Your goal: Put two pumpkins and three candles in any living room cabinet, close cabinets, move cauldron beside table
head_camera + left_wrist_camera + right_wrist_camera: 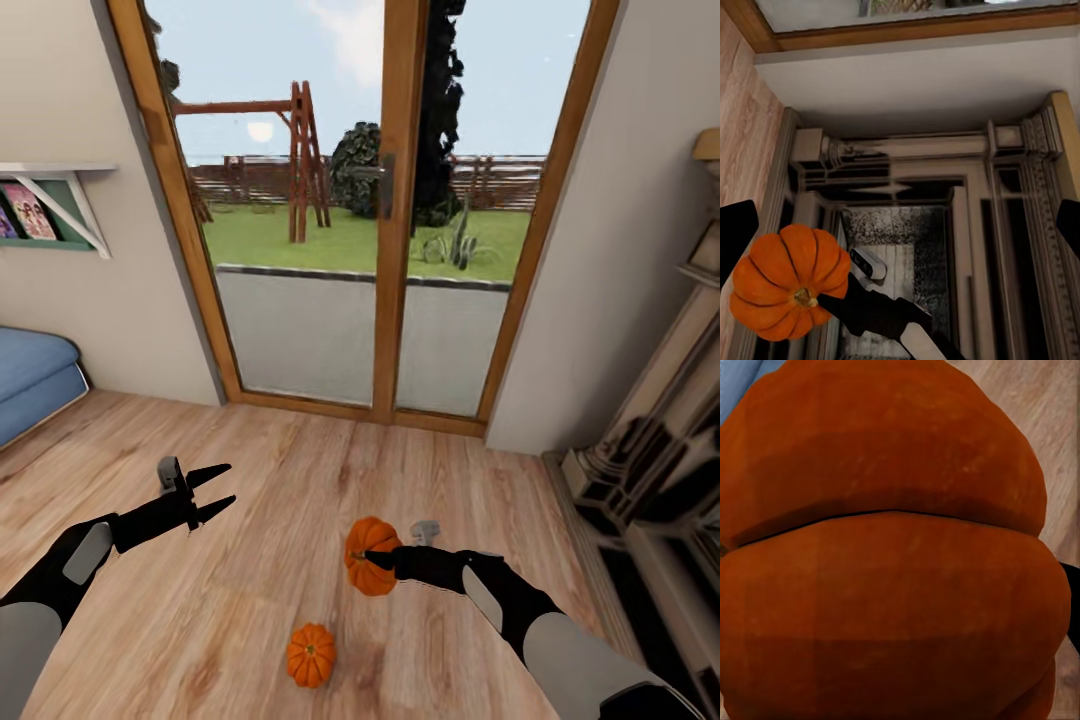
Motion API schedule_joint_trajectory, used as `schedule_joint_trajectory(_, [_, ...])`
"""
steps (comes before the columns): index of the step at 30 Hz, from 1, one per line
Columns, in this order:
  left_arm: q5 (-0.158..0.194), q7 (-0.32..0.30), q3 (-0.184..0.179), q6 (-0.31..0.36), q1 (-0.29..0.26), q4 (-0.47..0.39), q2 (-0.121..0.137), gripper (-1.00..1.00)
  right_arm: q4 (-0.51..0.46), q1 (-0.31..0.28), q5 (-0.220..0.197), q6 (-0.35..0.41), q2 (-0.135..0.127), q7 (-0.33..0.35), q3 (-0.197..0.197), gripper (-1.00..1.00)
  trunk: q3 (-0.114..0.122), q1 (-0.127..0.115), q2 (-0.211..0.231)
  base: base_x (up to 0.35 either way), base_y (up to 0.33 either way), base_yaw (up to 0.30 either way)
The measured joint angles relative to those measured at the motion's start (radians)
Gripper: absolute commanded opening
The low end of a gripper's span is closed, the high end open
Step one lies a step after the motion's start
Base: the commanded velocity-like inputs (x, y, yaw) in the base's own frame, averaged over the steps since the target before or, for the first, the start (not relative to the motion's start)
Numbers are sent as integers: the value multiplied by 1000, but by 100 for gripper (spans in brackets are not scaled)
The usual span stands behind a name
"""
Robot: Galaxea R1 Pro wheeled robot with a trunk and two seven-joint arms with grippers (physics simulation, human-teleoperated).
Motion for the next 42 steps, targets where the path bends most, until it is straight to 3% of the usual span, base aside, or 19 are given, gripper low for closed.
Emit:
schedule_joint_trajectory(18, [-3,3,1,0,0,1,6,100,-1,0,3,2,-3,0,0,-100,0,0,0,333,0,0])
schedule_joint_trajectory(19, [-3,1,16,-1,0,18,23,100,-5,0,-1,1,-6,2,0,-100,0,0,0,218,0,0])
schedule_joint_trajectory(21, [-4,1,24,-2,0,42,26,100,-14,0,-4,3,-6,4,0,-100,0,0,0,81,0,0])
schedule_joint_trajectory(23, [-7,8,35,-16,0,132,31,100,-68,-4,-17,36,-7,8,-8,-100,0,1,0,12,0,0])
schedule_joint_trajectory(24, [-8,16,35,-36,0,154,34,100,-94,-5,-12,65,-6,9,-4,-100,0,1,0,1,0,0])
schedule_joint_trajectory(25, [-24,75,23,-127,1,256,40,100,-177,-5,1,215,-4,8,1,-100,0,1,0,0,0,0])
schedule_joint_trajectory(26, [-38,108,15,-147,1,298,40,100,-260,-5,3,254,-4,8,-2,-100,0,1,0,0,0,0])
schedule_joint_trajectory(27, [-51,133,7,-165,0,315,40,100,-348,-6,-29,284,-3,8,-7,-100,0,1,0,0,0,0])
schedule_joint_trajectory(28, [-66,157,-2,-189,0,329,40,100,-373,-6,-33,305,-3,9,-7,-100,0,1,0,0,0,0])
schedule_joint_trajectory(29, [-82,179,-8,-215,0,340,40,100,-383,-6,-5,312,-3,7,-6,-100,0,1,0,0,0,0])
schedule_joint_trajectory(32, [-125,261,-19,-285,1,399,35,100,-450,-6,-18,339,-2,8,-10,-100,0,1,0,0,0,0])
schedule_joint_trajectory(35, [-134,319,-19,-331,1,428,24,100,-477,-6,-17,344,-1,7,-10,-100,0,1,0,0,0,0])
schedule_joint_trajectory(38, [-147,401,-24,-421,3,471,9,100,-489,-6,-17,347,0,6,-9,-100,0,1,0,0,0,0])
schedule_joint_trajectory(42, [-156,442,-28,-509,3,516,-8,100,-494,-6,-18,353,-2,6,-11,-100,0,1,0,0,0,0])
